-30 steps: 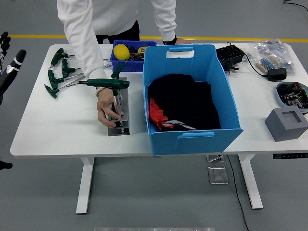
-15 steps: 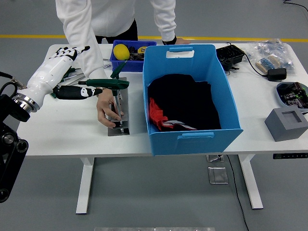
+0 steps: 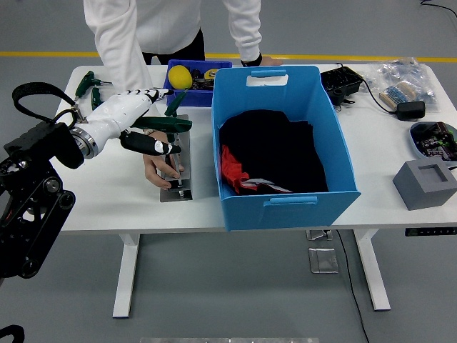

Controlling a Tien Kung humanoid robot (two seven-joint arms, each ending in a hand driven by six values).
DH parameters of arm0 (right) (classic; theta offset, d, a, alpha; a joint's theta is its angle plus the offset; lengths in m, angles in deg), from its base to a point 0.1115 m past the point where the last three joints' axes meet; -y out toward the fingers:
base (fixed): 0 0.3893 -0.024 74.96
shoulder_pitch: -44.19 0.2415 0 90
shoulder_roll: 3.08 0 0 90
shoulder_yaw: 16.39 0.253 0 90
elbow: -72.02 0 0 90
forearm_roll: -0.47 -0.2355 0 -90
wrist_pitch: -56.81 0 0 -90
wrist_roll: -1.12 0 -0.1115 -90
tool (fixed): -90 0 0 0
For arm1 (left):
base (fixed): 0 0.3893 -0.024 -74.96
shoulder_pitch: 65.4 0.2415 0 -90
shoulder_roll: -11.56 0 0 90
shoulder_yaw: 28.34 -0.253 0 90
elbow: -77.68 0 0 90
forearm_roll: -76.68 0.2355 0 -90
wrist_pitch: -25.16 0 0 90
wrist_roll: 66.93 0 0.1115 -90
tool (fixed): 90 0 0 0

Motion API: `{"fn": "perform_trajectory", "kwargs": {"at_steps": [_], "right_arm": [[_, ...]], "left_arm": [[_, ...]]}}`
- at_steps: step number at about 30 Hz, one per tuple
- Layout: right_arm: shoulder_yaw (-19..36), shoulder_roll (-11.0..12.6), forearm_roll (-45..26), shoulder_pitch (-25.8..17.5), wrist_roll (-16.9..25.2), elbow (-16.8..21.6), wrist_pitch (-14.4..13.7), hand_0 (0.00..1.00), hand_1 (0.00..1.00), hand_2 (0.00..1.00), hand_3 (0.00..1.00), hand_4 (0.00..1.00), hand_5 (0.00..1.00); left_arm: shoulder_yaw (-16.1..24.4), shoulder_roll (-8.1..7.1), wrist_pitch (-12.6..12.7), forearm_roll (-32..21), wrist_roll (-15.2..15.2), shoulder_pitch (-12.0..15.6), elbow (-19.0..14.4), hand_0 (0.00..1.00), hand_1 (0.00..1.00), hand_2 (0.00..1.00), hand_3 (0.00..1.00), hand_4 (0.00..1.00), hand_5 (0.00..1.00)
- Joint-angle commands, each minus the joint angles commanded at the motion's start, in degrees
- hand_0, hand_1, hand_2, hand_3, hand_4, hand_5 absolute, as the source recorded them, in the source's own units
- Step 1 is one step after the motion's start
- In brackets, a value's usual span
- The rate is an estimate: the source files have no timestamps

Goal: Lift tool from toolbox,place it in box,lift tool from toolbox,place it in box

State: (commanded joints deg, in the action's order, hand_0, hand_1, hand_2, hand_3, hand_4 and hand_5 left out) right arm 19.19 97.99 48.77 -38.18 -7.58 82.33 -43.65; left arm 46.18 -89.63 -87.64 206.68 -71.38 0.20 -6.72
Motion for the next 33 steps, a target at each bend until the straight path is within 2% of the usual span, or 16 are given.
{"fn": "perform_trajectory", "kwargs": {"at_steps": [4,5,11,12,17,18,23,24,29,30,33], "right_arm": [[-0.07,0.09,0.00,0.14,0.05,0.00,0.01,0.623,0.616,0.682,0.533,0.786,0.569],[-0.06,0.12,0.03,0.17,0.06,0.00,0.01,0.623,0.616,0.682,0.534,0.787,0.569],[-0.12,0.25,-0.14,0.29,0.09,0.00,-0.06,0.623,0.616,0.682,0.534,0.787,0.569],[-0.15,0.26,-0.18,0.31,0.10,0.00,-0.07,0.622,0.616,0.683,0.534,0.787,0.569],[-0.24,0.35,-0.31,0.37,0.11,0.00,-0.09,0.622,0.616,0.683,0.534,0.787,0.569],[-0.25,0.36,-0.35,0.37,0.11,0.00,-0.10,0.622,0.617,0.682,0.533,0.787,0.569],[-0.21,0.41,-0.35,0.40,0.11,0.00,-0.09,0.622,0.617,0.682,0.533,0.787,0.569],[-0.18,0.42,-0.34,0.42,0.11,0.00,-0.10,0.623,0.617,0.682,0.533,0.787,0.569],[-0.14,0.47,-0.25,0.47,0.10,0.00,-0.09,0.623,0.617,0.682,0.533,0.787,0.569],[-0.13,0.47,-0.27,0.48,0.10,0.00,-0.09,0.626,0.617,0.682,0.533,0.788,0.568],[-0.12,0.49,-0.30,0.50,0.11,0.00,-0.12,0.626,0.617,0.682,0.533,0.788,0.568]], "left_arm": [[-1.17,0.50,-0.58,0.00,-0.92,-1.25,1.71,0.828,0.807,0.788,0.823,0.998,0.577],[-1.48,0.64,-0.73,0.00,-1.18,-1.48,2.06,0.734,0.675,0.680,0.728,0.998,0.598],[-3.06,0.93,-2.14,0.00,-2.39,-2.52,3.60,0.734,0.675,0.680,0.728,0.998,0.598],[-3.32,0.95,-2.26,0.00,-2.60,-2.71,3.94,0.611,0.591,0.588,0.659,0.998,0.629],[-3.87,0.89,-2.48,0.00,-3.29,-3.36,5.00,0.611,0.591,0.588,0.659,0.998,0.629],[-3.94,0.86,-2.47,0.00,-3.41,-3.46,5.11,0.543,0.540,0.511,0.615,0.998,0.629],[-4.25,0.70,-2.59,0.00,-3.92,-3.91,5.54,0.543,0.540,0.511,0.615,0.998,0.629],[-4.31,0.68,-2.66,0.00,-4.02,-4.01,5.65,0.469,0.486,0.449,0.560,0.998,0.644],[-4.96,0.47,-2.64,0.00,-4.31,-4.52,6.34,0.469,0.486,0.449,0.560,0.998,0.644],[-5.08,0.42,-2.64,0.00,-4.35,-4.58,6.41,0.447,0.427,0.390,0.527,0.998,0.660],[-5.57,0.19,-2.48,0.00,-4.39,-4.77,6.62,0.447,0.427,0.390,0.527,0.998,0.660]]}}
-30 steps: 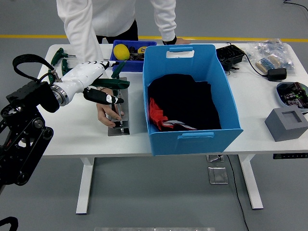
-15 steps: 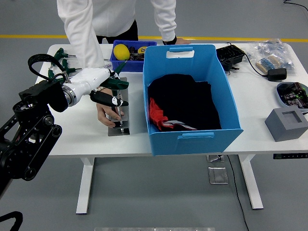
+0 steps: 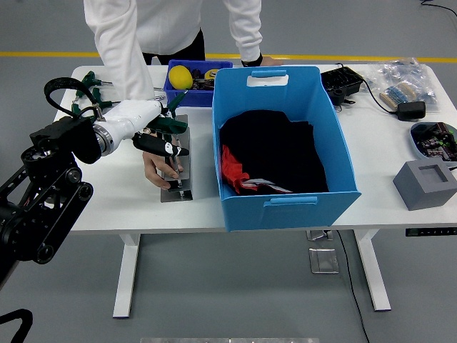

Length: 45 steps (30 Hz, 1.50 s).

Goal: Lift tool from toolbox,place it in box,lift tool from toolbox,place it in box

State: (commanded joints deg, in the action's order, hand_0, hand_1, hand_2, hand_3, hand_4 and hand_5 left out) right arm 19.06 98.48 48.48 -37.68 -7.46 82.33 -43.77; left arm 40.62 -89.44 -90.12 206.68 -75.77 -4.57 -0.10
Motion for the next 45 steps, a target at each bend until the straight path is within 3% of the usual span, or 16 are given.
{"fn": "perform_trajectory", "kwargs": {"at_steps": [2,3,14,15,26,32,33,38,39,44,45], "right_arm": [[-0.08,0.01,-0.10,0.03,0.01,0.00,-0.01,0.626,0.617,0.682,0.533,0.788,0.568],[-0.14,0.02,-0.15,0.05,0.02,0.00,-0.02,0.626,0.617,0.682,0.534,0.788,0.568],[-0.24,0.06,-0.30,0.15,0.03,0.00,-0.07,0.626,0.617,0.682,0.534,0.789,0.568],[-0.24,0.05,-0.30,0.15,0.03,0.00,-0.07,0.628,0.617,0.682,0.534,0.790,0.568],[-0.27,0.01,-0.27,-0.17,0.00,0.00,-0.07,0.627,0.617,0.682,0.534,0.790,0.568],[-0.37,0.01,-0.35,-0.28,0.01,0.00,-0.11,0.627,0.617,0.682,0.534,0.789,0.569],[-0.36,0.00,-0.36,-0.30,0.01,0.00,-0.13,0.625,0.617,0.682,0.534,0.790,0.568],[-0.47,-0.03,-0.48,-0.36,0.02,0.00,-0.18,0.625,0.617,0.682,0.534,0.790,0.568],[-0.47,-0.03,-0.44,-0.39,0.01,0.00,-0.18,0.626,0.618,0.682,0.534,0.790,0.568],[-0.66,0.00,-0.62,-0.40,0.05,0.00,-0.16,0.626,0.618,0.682,0.534,0.790,0.568],[-0.69,0.00,-0.68,-0.38,0.06,0.00,-0.16,0.626,0.617,0.682,0.534,0.790,0.569]], "left_arm": [[-0.39,-0.25,0.19,0.00,-0.02,-0.14,0.21,0.447,0.427,0.390,0.527,0.998,0.660],[-0.65,-0.42,0.22,0.00,-0.01,-0.25,0.37,0.397,0.274,0.268,0.423,0.998,0.670],[-1.80,-1.46,1.07,0.00,0.23,-0.95,1.83,0.359,0.216,0.223,0.363,0.998,0.677],[-1.84,-1.48,1.16,0.00,0.25,-0.96,1.93,0.311,0.139,0.161,0.270,0.998,0.680],[-2.69,-1.48,2.99,0.00,0.74,-0.81,3.04,0.285,0.101,0.129,0.224,0.998,0.685],[-3.06,-1.49,5.42,0.00,0.99,-0.80,3.67,0.261,0.077,0.108,0.197,0.998,0.683],[-3.13,-1.51,5.97,0.00,0.97,-0.80,3.76,0.242,0.060,0.094,0.172,0.998,0.631],[-3.33,-1.55,8.97,0.00,0.93,-0.79,4.28,0.242,0.060,0.094,0.172,0.998,0.631],[-3.38,-1.56,9.88,0.00,0.90,-0.77,4.37,0.221,0.028,0.064,0.135,0.998,0.568],[-3.47,-1.62,12.97,0.00,0.98,-0.79,4.49,0.221,0.028,0.064,0.135,0.998,0.568],[-3.48,-1.63,13.50,0.00,1.03,-0.83,4.47,0.213,0.007,0.047,0.109,0.856,0.520]]}}
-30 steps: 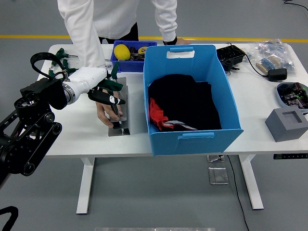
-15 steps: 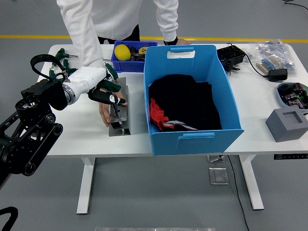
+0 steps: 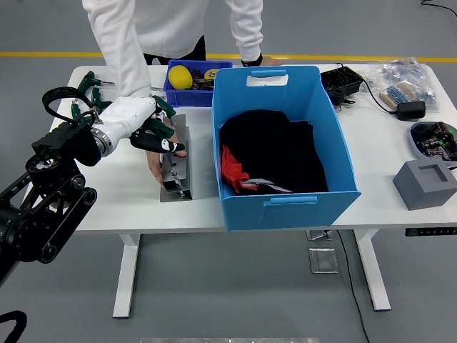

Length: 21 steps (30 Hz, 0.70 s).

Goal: Lift tool from toolbox,place it in box,lift tool from toolbox,place it in box

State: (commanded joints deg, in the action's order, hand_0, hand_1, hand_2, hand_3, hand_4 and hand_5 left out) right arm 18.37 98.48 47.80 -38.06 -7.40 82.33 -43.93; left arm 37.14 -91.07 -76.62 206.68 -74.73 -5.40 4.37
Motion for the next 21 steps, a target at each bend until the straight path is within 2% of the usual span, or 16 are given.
{"fn": "perform_trajectory", "kwargs": {"at_steps": [5,6,21], "right_arm": [[-0.06,0.05,-0.21,0.09,0.05,0.00,-0.03,0.626,0.617,0.682,0.534,0.790,0.569],[0.00,0.06,-0.17,0.10,0.04,0.00,-0.04,0.625,0.617,0.682,0.534,0.789,0.569],[0.56,0.12,0.21,0.31,-0.03,0.00,-0.08,0.626,0.617,0.681,0.533,0.787,0.569]], "left_arm": [[0.01,-0.08,1.22,0.00,0.05,-0.30,-0.24,0.213,0.007,0.047,0.109,0.856,0.520],[0.00,-0.11,1.30,0.00,0.05,-0.35,-0.29,0.211,0.009,0.045,0.106,0.740,0.484],[-0.43,-1.62,0.17,0.00,-0.45,-1.76,-1.41,0.205,0.006,0.042,0.108,0.750,0.502]]}}
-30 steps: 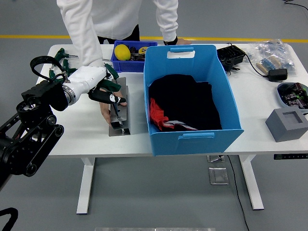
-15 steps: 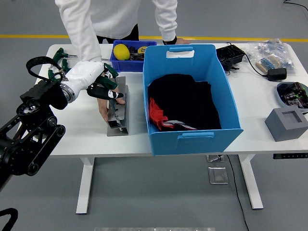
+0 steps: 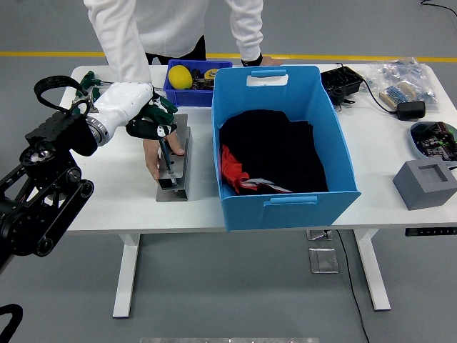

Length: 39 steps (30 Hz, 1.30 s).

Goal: Lift tool from toolbox,place it in box,lift tool from toolbox,place it in box

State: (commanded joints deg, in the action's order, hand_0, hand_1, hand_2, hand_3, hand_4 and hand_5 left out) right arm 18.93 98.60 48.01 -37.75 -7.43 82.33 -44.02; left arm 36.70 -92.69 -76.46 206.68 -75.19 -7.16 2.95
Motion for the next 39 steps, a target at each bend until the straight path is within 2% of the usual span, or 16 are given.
{"fn": "perform_trajectory", "kwargs": {"at_steps": [4,11,16,26,34,39], "right_arm": [[0.11,-0.01,0.10,0.00,-0.03,0.00,0.02,0.625,0.617,0.682,0.533,0.787,0.569],[0.37,0.03,0.22,-0.04,-0.02,0.00,0.03,0.626,0.617,0.681,0.533,0.787,0.569],[0.54,0.05,0.41,-0.01,-0.05,0.00,0.02,0.625,0.617,0.681,0.533,0.787,0.569],[0.80,0.00,0.66,0.01,-0.13,0.00,-0.03,0.625,0.617,0.681,0.533,0.786,0.569],[1.08,-0.07,0.88,-0.15,-0.26,0.00,-0.03,0.626,0.618,0.681,0.532,0.786,0.569],[1.14,-0.09,1.02,-0.29,-0.30,0.00,-0.01,0.626,0.618,0.681,0.532,0.786,0.569]], "left_arm": [[-0.49,-1.04,-0.73,0.00,-0.48,-0.72,-0.85,0.204,0.004,0.039,0.110,0.733,0.477],[-1.23,-3.42,-2.75,0.00,-1.60,-2.49,-4.24,0.204,0.004,0.040,0.114,0.730,0.474],[-1.58,-4.58,-3.17,0.00,-1.72,-3.80,-5.68,0.203,0.005,0.040,0.116,0.720,0.460],[-1.04,-5.19,-4.00,0.00,-2.01,-5.70,-7.55,0.203,0.005,0.040,0.117,0.712,0.449],[-2.03,-6.38,-5.16,0.00,-2.50,-8.84,-10.54,0.203,0.006,0.042,0.118,0.696,0.432],[-2.93,-6.39,-5.19,0.00,-2.45,-10.67,-12.34,0.203,0.005,0.042,0.120,0.696,0.426]]}}
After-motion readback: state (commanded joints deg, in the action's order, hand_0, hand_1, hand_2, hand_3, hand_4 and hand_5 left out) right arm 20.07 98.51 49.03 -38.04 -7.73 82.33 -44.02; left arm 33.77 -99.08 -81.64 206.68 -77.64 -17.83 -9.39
